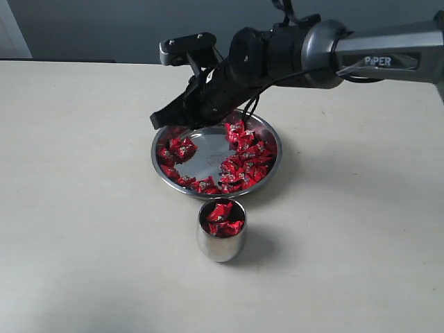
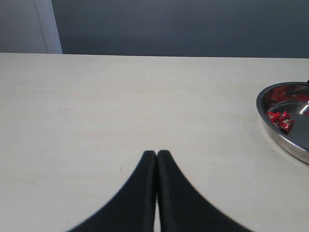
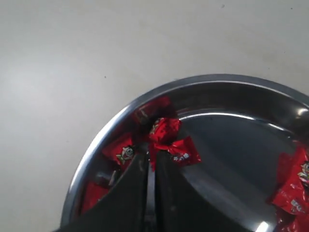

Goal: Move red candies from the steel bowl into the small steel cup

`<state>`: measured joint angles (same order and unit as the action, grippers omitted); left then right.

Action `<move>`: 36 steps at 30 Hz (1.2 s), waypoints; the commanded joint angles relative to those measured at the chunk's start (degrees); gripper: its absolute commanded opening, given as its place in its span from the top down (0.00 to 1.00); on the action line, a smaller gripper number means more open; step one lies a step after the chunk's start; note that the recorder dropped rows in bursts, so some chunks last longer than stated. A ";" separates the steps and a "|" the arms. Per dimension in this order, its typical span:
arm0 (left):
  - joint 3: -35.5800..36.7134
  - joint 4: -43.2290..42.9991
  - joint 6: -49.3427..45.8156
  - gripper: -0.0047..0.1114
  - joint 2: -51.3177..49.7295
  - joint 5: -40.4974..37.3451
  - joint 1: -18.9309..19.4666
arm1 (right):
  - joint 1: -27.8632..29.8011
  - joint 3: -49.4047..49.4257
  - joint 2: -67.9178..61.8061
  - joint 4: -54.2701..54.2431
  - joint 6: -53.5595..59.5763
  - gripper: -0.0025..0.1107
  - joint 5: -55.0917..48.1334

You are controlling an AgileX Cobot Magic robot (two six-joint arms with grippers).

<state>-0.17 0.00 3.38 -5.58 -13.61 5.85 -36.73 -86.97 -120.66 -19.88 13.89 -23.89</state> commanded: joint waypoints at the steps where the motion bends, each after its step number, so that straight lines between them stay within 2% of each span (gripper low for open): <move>1: 0.17 0.00 0.13 0.96 0.30 0.24 -0.29 | 0.16 0.35 -3.10 1.29 0.02 0.72 3.89; 4: 0.17 0.00 0.13 0.96 0.30 0.24 -0.29 | 0.16 0.35 -4.88 1.16 0.02 0.58 7.14; 9: 0.17 0.00 0.13 0.96 0.30 0.24 -0.29 | 0.16 -3.28 -9.73 1.29 0.02 0.60 7.96; 16: 0.17 0.00 0.13 0.96 0.30 0.24 -0.29 | 0.16 -7.00 -12.97 1.50 -0.07 0.60 2.96; 18: 0.17 0.00 0.13 0.96 0.30 0.24 -0.29 | 0.16 -7.00 -13.08 1.50 -0.07 0.64 1.24; 21: 0.17 0.00 0.13 0.96 0.30 0.24 -0.29 | 0.16 -7.00 -13.07 1.50 -0.07 0.86 1.13; 24: 0.17 0.00 0.13 0.96 0.30 0.24 -0.29 | 0.16 -7.00 -12.93 1.50 -0.61 0.97 1.13; 36: 0.17 0.00 0.13 0.96 0.30 0.24 -0.29 | 0.16 -7.00 -4.79 2.08 -0.89 0.98 -7.41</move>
<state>-0.17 0.00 3.38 -5.58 -13.61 5.85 -36.73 -93.76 -128.00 -18.45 12.94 -28.36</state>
